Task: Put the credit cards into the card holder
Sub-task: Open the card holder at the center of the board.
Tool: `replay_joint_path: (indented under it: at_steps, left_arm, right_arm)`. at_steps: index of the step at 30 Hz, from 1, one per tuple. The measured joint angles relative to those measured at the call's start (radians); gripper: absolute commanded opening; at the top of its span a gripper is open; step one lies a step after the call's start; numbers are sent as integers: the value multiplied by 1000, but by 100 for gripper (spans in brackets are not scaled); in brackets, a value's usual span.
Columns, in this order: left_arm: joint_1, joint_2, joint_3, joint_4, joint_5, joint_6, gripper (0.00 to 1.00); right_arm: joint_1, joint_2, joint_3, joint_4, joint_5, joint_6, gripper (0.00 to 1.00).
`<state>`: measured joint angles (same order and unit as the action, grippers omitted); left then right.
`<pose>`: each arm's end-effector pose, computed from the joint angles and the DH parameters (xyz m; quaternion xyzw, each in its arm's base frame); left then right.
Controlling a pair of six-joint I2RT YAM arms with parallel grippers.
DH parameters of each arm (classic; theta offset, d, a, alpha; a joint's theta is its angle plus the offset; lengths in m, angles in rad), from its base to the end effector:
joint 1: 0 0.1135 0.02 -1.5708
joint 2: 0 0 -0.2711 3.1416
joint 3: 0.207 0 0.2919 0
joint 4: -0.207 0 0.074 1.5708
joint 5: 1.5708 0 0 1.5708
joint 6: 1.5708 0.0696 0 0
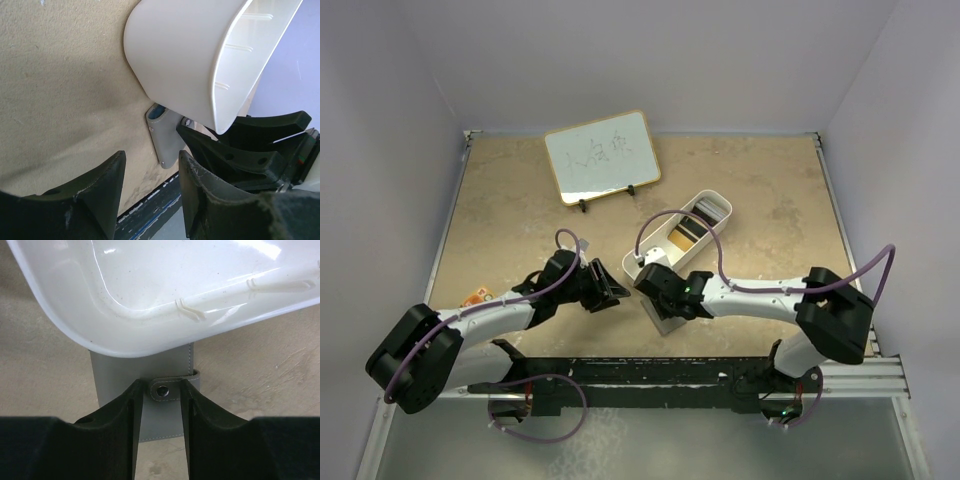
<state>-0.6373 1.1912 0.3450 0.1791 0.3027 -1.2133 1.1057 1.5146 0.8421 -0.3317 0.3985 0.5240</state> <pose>0.1999 -0.1739 0.1043 -0.1895 0.8714 -0.4264 0.1513 0.1765 0.2916 0.1366 -0.2169 0.9175 0.0690 0.3262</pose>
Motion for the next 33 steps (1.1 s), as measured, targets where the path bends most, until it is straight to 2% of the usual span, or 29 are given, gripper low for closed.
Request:
replay_joint_path:
  at_steps: [3, 6, 11, 24, 28, 33]
  left_arm:
    - [0, 0, 0, -1, 0, 0, 44]
    - [0, -1, 0, -8, 0, 1, 44]
    - [0, -18, 1, -39, 0, 2, 44]
    - [0, -49, 1, -65, 2, 2, 45]
    - [0, -68, 0, -58, 8, -3, 50]
    - [0, -79, -36, 42, 39, -41, 55]
  right_arm:
    - [0, 21, -1, 11, 0, 4, 33]
    - [0, 26, -4, 19, 0, 12, 25]
    - [0, 23, -7, 23, 1, 34, 1]
    - [0, -75, -35, -9, -45, 133, 0]
    - [0, -129, -46, 19, -85, 176, 0]
    - [0, -158, -51, 69, -136, 238, 0]
